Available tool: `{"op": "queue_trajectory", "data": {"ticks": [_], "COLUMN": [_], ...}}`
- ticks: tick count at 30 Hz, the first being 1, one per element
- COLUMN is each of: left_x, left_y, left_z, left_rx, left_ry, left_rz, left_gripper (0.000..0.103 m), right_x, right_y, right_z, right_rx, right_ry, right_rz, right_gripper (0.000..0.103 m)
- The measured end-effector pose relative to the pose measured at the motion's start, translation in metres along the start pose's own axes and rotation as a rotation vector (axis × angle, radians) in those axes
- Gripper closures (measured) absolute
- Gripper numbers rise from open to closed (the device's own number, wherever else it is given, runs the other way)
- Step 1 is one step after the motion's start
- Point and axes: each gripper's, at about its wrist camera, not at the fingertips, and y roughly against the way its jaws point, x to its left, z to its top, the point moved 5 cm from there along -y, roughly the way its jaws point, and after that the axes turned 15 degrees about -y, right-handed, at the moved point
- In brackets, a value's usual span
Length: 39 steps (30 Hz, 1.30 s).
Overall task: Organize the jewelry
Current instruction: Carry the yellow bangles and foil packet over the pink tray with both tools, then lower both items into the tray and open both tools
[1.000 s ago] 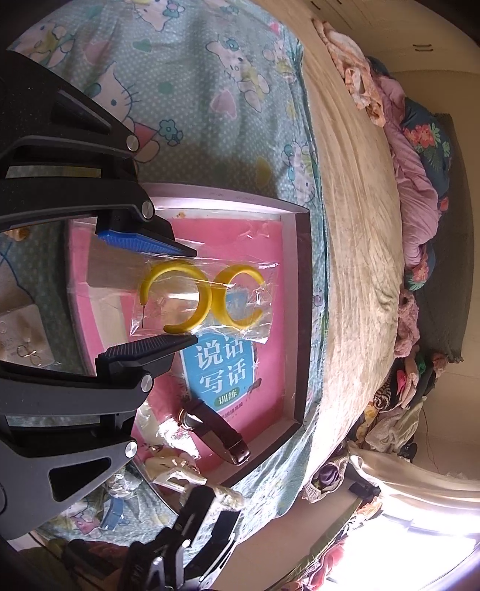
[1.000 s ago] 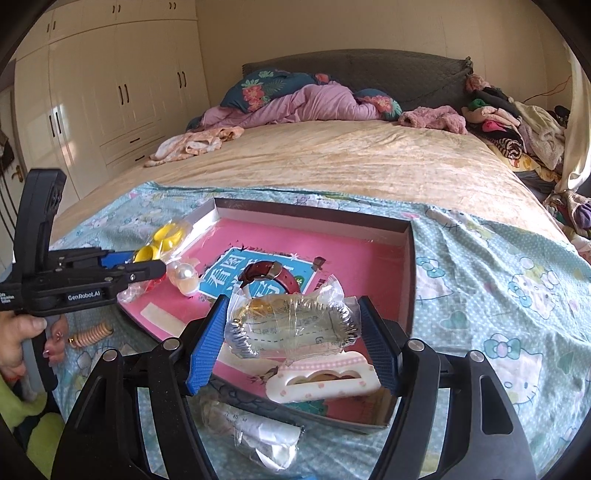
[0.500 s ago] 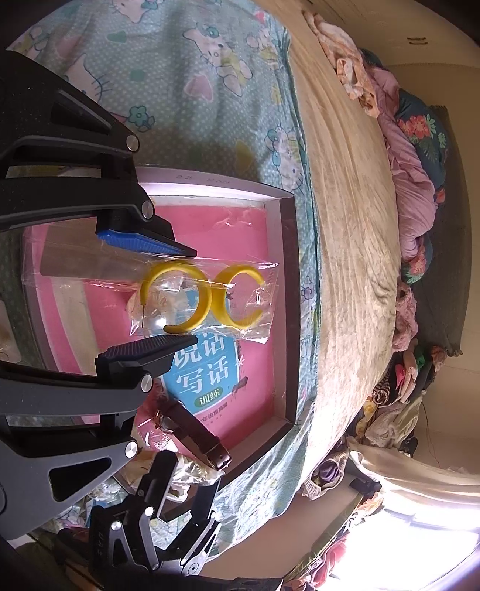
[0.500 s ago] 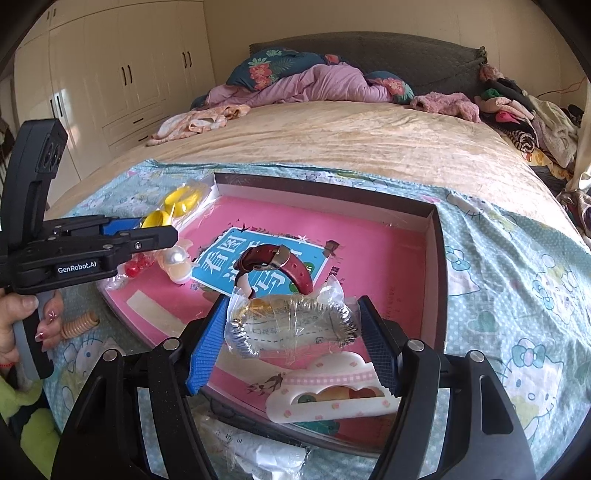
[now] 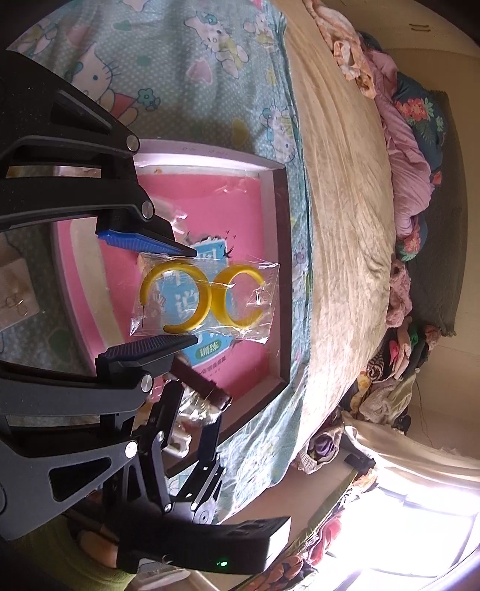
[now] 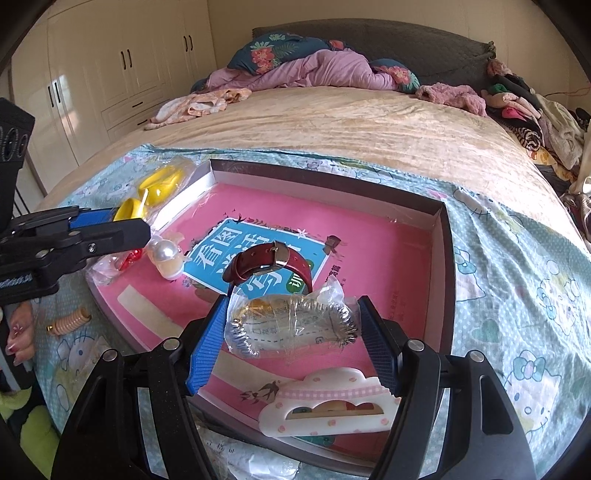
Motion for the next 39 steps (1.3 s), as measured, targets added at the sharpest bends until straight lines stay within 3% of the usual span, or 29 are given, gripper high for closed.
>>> {"op": "queue_trajectory", "data": {"ticks": [19,35,39], "left_x": [-0.014,-0.020,-0.020], "left_y": [-0.020,-0.028,-0.028], "left_z": [-0.014,-0.024,-0.024], "left_rx": [0.070,0.113,0.123], "left_ry": [-0.042,-0.033,-0.031], "left_rz": [-0.005,-0.022,-0.025], "left_gripper": [0.071,0.070,0.060], "right_x": [-0.010,-0.026,-0.030], "right_y": [0.004,0.043,0.050], "right_z": [-0.007,-0.008,-0.010], "right_rx": [0.049,-0.019,-0.028], "right_ry": [-0.036,-0.104,-0.122], "right_rz": [-0.004,-0.003,-0.006], "right_gripper": [0.032,0.022,0.021]}}
